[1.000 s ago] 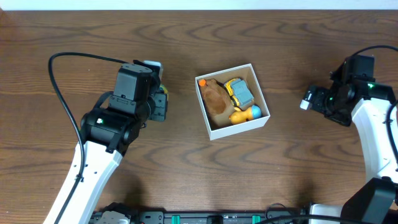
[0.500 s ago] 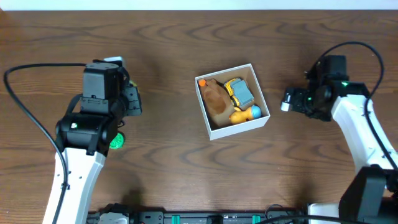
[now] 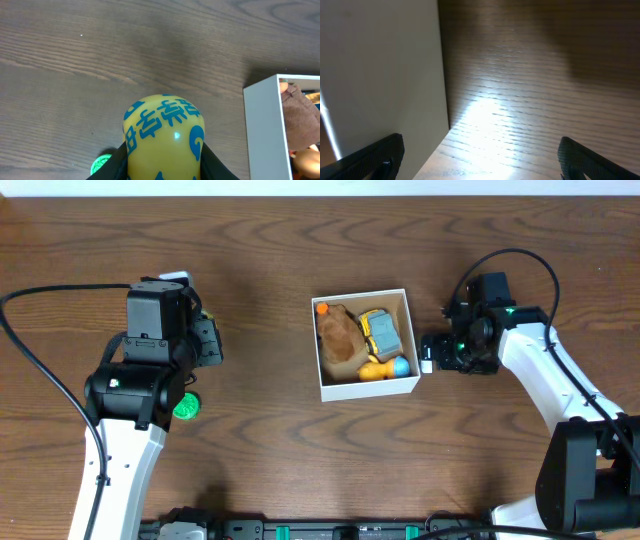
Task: Pack container
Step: 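Carry the yellow ball into the box and release it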
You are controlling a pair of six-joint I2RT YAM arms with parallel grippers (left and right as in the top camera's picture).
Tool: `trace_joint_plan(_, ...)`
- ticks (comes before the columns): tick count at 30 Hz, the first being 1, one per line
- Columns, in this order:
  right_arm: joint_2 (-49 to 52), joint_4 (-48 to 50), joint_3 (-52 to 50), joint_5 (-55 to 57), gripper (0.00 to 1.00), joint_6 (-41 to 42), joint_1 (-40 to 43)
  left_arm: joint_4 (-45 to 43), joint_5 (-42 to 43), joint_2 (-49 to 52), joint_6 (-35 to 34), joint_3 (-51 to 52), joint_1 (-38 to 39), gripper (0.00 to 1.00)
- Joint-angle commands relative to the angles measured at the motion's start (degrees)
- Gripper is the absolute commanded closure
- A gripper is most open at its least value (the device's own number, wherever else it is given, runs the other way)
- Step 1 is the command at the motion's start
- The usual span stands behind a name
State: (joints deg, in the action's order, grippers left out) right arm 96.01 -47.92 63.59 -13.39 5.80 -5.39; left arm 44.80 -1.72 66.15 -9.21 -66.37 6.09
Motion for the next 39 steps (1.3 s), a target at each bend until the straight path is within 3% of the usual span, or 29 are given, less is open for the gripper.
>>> trace_joint_plan(1, 0.26, 0.13, -0.44, -4.37, 0.01, -2.93, -0.59, 0.11, -0.44, -0.42, -0.57, -1.05, -0.31, 0.94)
trace_joint_plan(12, 0.26, -0.33, -0.44, -11.3, 0.01, -7.41, -0.59, 0.11, -0.44, -0.42, -0.57, -1.05, -0.31, 0.94)
trace_joint_plan(24, 0.26, -0.76, -0.44, -10.73, 0.01, -7.37, -0.57, 0.2, -0.44, -0.42, -0.81, -1.05, -0.28, 0.94)
trace_joint_plan(28, 0.26, -0.39, -0.42, 0.11, 0.01, -0.94, -0.2, 0.2, 0.59, -0.42, -0.74, -1.05, -0.28, 0.94)
trace_joint_plan(32, -0.15, -1.09, -0.26, 13.4, 0.01, 7.85, 2.08, -0.35, 6.97, -0.42, 1.95, -1.31, 0.2, 0.94)
trace_joint_plan(39, -7.56, -2.43, -0.26, 18.32, 0.01, 17.53, 11.19, -0.57, 13.2, 0.98, 4.68, -5.6, 6.49, 0.94)
